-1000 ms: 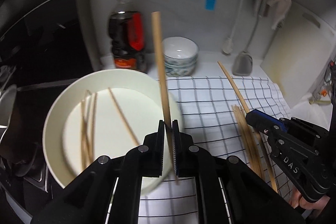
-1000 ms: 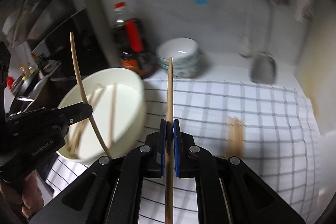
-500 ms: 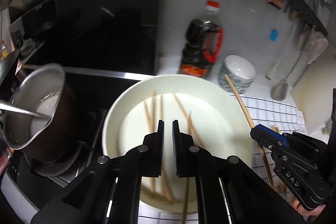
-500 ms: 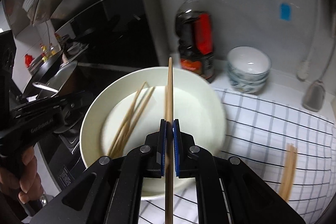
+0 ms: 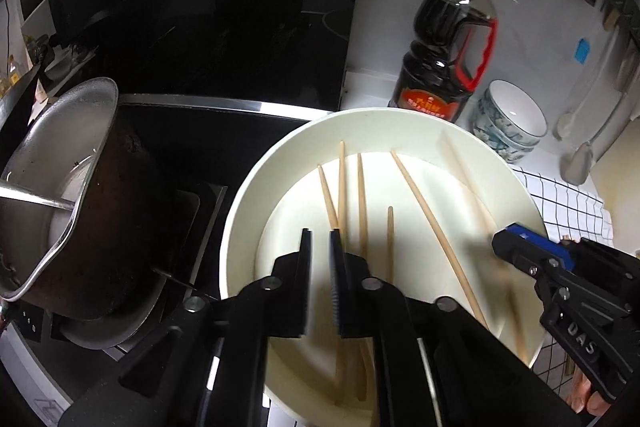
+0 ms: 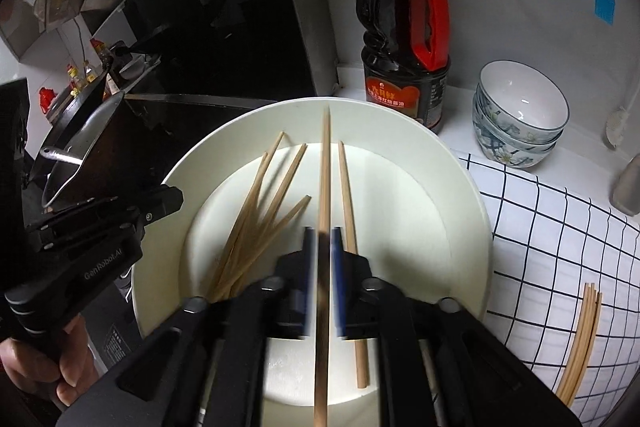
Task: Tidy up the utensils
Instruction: 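Open both tools to drop the chopsticks into the basin, then withdraw both open tools from the basin toward the chopstick row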
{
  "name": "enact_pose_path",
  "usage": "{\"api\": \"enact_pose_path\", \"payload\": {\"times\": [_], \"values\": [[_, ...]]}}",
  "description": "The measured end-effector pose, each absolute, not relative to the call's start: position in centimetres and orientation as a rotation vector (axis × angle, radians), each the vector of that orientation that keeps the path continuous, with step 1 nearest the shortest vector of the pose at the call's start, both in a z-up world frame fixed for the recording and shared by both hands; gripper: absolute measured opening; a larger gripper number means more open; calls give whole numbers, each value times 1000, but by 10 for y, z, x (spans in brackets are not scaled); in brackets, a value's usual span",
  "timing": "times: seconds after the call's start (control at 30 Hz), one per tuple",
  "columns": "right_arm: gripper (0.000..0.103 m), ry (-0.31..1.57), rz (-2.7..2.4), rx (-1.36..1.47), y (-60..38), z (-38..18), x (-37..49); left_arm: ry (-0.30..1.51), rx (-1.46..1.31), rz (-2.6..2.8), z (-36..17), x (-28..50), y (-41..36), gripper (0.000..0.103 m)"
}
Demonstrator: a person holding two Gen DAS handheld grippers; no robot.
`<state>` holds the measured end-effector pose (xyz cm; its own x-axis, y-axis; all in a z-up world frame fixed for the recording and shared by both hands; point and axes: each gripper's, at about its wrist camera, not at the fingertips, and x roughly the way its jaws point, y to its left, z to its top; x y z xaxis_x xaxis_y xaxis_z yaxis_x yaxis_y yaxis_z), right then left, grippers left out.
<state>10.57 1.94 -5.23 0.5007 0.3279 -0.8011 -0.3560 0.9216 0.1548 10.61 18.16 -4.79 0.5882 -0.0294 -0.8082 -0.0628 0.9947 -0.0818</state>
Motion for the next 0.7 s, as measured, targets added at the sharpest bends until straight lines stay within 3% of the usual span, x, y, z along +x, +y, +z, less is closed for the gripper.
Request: {"api": "enact_pose_path", "payload": {"times": [0.07, 0.1, 0.13, 0.3, 0.47, 0.7], "values": [[43, 920, 391, -22, 14, -45, 103, 925, -112, 30, -43, 105, 184, 45], [43, 914, 388, -23, 12, -43, 101, 910, -107, 44, -41, 103, 185, 67], [43, 915, 385, -25, 10, -42, 100, 883, -100, 62, -37, 100, 185, 76], [43, 915, 362, -7, -3, -41, 90, 879, -94, 78, -30, 92, 186, 79], [45, 914, 353, 7, -14, -41, 76, 884, -89, 89, -28, 80, 184, 90], [49, 900, 337, 32, -29, -36, 56, 893, -74, 74, -26, 66, 168, 94]]}}
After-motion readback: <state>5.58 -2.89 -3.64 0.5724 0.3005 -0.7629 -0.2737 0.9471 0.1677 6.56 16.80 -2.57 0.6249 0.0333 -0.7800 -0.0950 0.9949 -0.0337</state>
